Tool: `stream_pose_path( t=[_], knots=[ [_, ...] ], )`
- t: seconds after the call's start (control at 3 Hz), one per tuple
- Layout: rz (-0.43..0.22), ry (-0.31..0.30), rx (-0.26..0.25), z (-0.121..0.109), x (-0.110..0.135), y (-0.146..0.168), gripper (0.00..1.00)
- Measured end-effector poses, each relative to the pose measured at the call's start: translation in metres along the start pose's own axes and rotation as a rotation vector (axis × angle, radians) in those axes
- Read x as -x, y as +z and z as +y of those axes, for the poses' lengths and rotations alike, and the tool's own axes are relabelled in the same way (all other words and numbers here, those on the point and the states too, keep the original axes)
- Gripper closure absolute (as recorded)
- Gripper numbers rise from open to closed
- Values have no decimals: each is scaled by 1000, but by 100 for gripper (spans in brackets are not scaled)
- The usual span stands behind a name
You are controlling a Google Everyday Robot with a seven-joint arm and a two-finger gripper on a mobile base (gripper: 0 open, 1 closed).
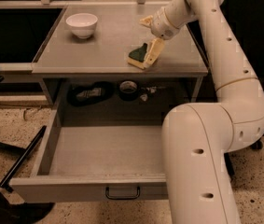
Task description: Place sponge into top drawer
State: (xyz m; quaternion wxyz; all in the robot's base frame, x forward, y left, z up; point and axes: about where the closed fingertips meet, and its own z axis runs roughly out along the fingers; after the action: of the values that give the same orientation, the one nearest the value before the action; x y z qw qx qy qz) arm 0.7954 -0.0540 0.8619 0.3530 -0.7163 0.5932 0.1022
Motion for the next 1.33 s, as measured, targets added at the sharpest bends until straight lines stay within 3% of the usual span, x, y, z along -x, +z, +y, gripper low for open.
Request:
stream_pose_path(
  t=[1.0,1.33],
  knots=[
    [-41,65,89,17,4,24,0],
    [-41,65,89,17,4,24,19]
  ],
)
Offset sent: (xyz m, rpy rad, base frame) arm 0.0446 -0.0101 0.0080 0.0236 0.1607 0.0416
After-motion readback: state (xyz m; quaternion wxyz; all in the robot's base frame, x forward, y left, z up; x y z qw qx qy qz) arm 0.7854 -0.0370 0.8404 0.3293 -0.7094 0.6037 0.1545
